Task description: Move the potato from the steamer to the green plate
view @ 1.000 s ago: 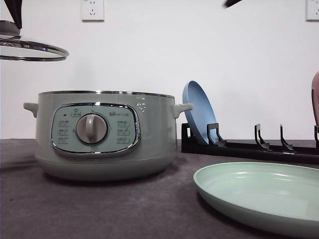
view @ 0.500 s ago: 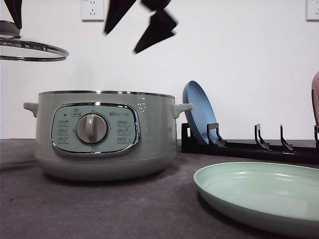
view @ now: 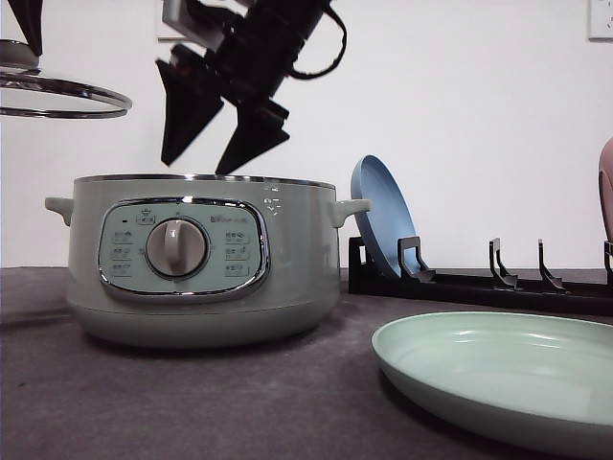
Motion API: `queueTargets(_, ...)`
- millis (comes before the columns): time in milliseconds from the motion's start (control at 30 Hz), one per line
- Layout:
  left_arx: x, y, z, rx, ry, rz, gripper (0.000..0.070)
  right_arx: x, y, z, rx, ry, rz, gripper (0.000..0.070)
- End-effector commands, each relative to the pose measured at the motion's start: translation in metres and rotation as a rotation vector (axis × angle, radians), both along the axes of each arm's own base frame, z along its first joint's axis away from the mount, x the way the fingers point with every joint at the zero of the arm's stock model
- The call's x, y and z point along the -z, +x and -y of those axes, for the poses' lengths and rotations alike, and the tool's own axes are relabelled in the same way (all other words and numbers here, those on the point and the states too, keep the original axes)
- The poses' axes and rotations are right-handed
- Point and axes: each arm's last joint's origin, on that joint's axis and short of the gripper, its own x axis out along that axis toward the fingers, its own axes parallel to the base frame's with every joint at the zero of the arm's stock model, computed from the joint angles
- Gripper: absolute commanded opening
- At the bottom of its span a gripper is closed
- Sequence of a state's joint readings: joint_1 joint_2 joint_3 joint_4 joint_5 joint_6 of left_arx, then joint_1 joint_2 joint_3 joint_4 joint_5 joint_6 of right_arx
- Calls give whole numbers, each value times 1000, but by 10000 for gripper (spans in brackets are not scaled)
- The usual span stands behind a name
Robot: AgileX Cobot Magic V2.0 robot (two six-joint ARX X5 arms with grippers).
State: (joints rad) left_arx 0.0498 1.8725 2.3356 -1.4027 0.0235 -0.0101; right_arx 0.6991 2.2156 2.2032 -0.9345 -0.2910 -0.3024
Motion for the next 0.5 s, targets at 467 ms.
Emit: queueTargets(467,-17,-5,-1,-5,5,96,0,41,14,-16,-8,-65,-6,561)
